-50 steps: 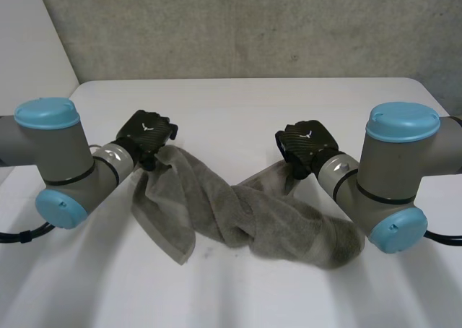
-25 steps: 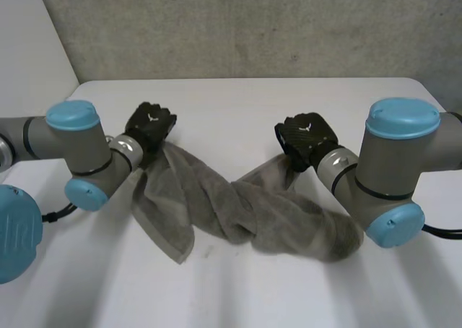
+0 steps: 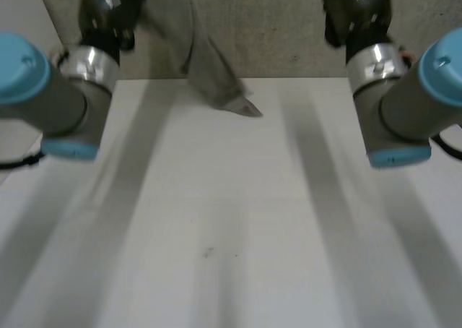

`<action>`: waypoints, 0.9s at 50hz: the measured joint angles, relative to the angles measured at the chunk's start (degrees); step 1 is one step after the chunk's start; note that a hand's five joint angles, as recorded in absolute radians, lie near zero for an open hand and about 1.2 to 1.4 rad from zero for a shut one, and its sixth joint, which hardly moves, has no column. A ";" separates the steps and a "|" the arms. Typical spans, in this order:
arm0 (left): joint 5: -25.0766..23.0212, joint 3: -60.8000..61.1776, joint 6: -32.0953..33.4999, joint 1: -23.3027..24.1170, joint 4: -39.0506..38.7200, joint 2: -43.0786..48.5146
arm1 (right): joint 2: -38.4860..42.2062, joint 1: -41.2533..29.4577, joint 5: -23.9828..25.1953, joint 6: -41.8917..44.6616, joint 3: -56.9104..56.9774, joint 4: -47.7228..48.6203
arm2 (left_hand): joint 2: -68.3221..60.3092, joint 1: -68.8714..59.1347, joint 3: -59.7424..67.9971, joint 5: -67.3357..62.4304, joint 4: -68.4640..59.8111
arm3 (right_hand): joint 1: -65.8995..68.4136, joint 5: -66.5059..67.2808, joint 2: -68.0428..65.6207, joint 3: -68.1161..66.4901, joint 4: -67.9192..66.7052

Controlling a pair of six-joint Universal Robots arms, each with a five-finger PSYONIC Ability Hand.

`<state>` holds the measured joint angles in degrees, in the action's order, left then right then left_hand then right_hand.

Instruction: Fold the towel.

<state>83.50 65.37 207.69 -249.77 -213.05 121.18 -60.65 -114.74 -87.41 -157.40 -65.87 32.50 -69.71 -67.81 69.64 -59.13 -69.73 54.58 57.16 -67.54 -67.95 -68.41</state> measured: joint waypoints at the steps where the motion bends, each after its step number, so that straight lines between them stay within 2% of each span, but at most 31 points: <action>1: -0.04 2.45 0.06 0.11 0.05 -0.63 | 0.03 -0.03 0.37 -0.01 -1.08 -0.64 | 0.00 0.00 0.00 0.00 0.00 | 0.00 0.00 0.00 0.00 0.00; 8: 0.07 26.38 2.95 0.95 0.33 -4.56 | 0.66 -0.13 3.15 0.04 -10.84 -7.28 | 0.00 0.00 0.01 0.00 -0.01 | 0.00 0.00 0.00 0.00 0.00; 12: 0.33 34.36 6.17 0.93 0.36 -5.92 | 0.73 -0.14 3.58 0.06 -13.41 -10.38 | 0.00 -0.03 0.01 0.00 -0.01 | 0.00 0.01 0.00 0.00 0.00; 15: 0.44 37.97 7.98 0.94 0.36 -7.39 | 0.66 -0.14 3.52 0.00 -14.25 -12.89 | 0.00 -0.03 0.01 0.00 -0.01 | -10.07 -13.55 15.56 15.34 15.74; 16: 0.45 38.74 8.32 0.96 0.37 -8.01 | 0.64 -0.13 3.47 -0.07 -14.31 -13.73 | 0.00 -0.03 0.01 0.00 -0.01 | -10.07 -13.55 15.56 15.34 15.74; 17: 0.48 39.63 8.66 1.01 0.36 -9.08 | 0.62 -0.13 3.38 -0.28 -14.27 -15.02 | 0.00 -0.03 0.01 0.00 -0.01 | -23.83 -30.71 32.29 31.91 32.48; 18: 0.48 39.63 8.66 1.01 0.36 -9.08 | 0.62 -0.13 3.38 -0.28 -14.27 -15.02 | 0.00 -0.03 0.01 0.00 -0.01 | -23.83 -30.71 32.29 31.91 32.48; 20: 0.52 40.77 8.94 1.25 0.38 -11.74 | 0.66 -0.07 3.32 -1.80 -13.82 -17.78 | 0.00 -0.03 0.01 0.00 -0.01 | -34.32 -44.52 44.50 45.01 45.64; 28: 0.53 39.23 8.57 4.02 0.28 -19.98 | 1.32 0.48 3.67 -11.06 -11.89 -21.83 | 0.00 -0.03 0.01 0.00 -0.02 | -40.07 -51.95 50.91 52.22 52.48; 36: 0.58 28.11 8.14 9.04 0.57 -28.65 | 4.61 0.66 4.45 -21.26 -7.25 -26.67 | -0.03 -0.32 0.02 0.00 -0.02 | -42.68 -54.07 54.90 55.84 55.11; 41: 0.55 21.25 8.14 10.86 1.50 -30.06 | 6.42 0.37 6.74 -26.16 -5.24 -27.93 | -0.03 -0.32 0.03 -0.11 -0.03 | -42.68 -54.09 54.90 55.84 55.11; 45: 0.55 13.94 8.14 12.55 3.68 -30.14 | 7.86 -0.42 11.68 -32.29 -4.25 -28.36 | -0.03 -0.32 0.03 -0.16 -0.03 | -42.68 -54.09 54.90 55.84 55.11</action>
<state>84.05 79.31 215.83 -237.21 -209.37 91.04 -52.79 -115.16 -75.73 -189.69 -70.12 4.14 -69.75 -68.13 69.67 -59.30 -69.76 11.90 3.07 -12.63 -12.10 -13.30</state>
